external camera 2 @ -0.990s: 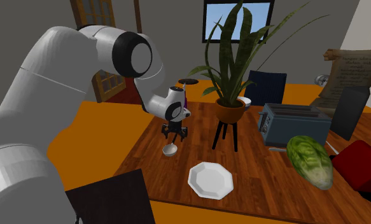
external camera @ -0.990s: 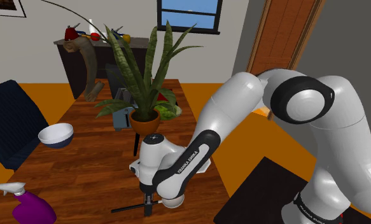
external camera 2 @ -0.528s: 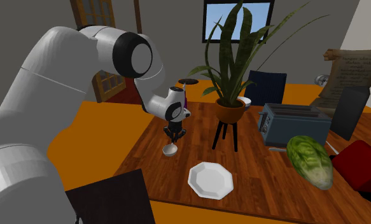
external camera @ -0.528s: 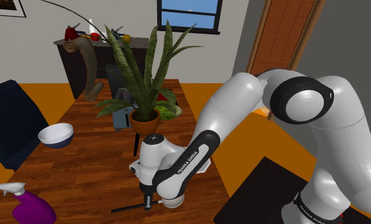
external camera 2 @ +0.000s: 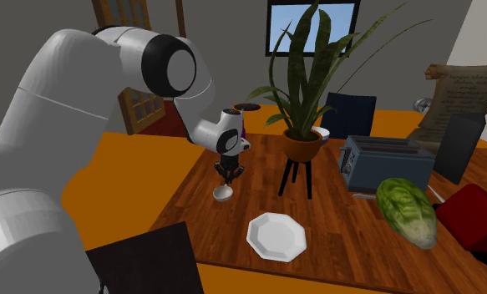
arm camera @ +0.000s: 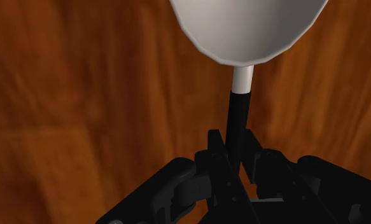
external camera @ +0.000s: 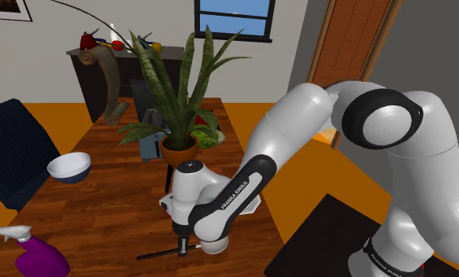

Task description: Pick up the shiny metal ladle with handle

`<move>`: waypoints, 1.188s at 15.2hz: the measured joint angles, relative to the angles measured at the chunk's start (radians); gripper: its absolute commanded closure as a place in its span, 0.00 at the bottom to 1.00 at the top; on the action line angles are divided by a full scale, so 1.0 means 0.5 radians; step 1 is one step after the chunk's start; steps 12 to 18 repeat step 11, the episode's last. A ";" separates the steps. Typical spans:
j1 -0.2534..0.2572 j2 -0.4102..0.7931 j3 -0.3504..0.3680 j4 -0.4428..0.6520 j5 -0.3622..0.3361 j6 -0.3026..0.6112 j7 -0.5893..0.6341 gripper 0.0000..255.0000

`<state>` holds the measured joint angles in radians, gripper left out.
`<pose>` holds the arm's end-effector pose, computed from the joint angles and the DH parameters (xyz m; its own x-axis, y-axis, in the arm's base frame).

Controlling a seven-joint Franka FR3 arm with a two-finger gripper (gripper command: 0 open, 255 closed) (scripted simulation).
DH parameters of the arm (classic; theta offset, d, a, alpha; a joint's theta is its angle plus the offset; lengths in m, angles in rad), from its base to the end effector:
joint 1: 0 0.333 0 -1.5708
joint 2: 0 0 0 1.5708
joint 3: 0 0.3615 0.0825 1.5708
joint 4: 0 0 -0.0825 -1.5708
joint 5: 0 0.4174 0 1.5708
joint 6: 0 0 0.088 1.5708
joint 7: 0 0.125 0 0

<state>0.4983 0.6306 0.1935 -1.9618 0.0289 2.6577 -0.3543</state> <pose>0.5155 0.4216 0.1514 0.5578 0.8225 0.1108 0.8298 -0.5498 -0.0961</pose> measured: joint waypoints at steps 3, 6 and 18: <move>-0.003 -0.066 0.009 -0.012 0.007 -0.054 0.007 1.00; -0.015 -0.134 0.018 -0.026 0.016 -0.106 0.003 1.00; -0.023 -0.234 0.031 -0.036 0.029 -0.195 0.008 1.00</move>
